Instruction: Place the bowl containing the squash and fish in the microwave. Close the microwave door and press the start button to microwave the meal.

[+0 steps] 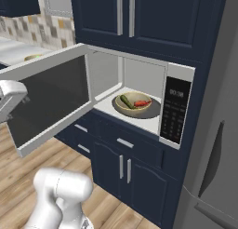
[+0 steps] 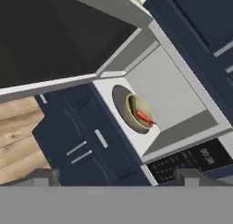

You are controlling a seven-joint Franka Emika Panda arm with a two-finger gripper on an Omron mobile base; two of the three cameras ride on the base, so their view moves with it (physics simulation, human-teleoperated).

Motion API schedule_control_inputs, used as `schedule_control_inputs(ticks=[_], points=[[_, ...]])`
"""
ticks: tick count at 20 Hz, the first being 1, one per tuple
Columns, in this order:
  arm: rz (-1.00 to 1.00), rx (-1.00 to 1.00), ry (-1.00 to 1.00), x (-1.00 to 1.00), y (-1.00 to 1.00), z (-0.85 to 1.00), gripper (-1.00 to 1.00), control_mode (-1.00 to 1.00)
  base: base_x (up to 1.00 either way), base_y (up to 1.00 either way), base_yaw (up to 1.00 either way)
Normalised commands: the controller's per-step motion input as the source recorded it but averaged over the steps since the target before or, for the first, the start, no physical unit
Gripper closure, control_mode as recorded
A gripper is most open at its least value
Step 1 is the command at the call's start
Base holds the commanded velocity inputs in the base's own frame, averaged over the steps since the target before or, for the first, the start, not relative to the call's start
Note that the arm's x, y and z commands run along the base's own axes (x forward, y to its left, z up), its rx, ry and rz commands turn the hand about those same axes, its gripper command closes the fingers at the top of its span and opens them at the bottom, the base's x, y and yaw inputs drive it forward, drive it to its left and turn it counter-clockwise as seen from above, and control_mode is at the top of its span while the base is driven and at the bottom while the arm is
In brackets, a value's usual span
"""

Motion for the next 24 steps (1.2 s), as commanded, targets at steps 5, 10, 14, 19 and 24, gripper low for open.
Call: schedule_control_inputs(ticks=[5,10,14,19,24], points=[[0.01,-0.39,-0.02,-0.34,0.87,0.00,-1.00,-1.00,0.00,0.00,0.00],[0.00,-0.39,0.00,-0.10,0.92,0.00,-1.00,-1.00,0.00,0.00,0.00],[0.00,-0.39,0.00,-0.01,0.99,0.00,-1.00,-1.00,0.00,0.00,0.00],[0.00,-0.34,0.01,0.05,0.95,0.00,-1.00,-1.00,0.00,0.00,0.00],[0.00,-0.15,0.12,0.48,0.51,0.00,-1.00,-1.00,0.00,0.00,0.00]])
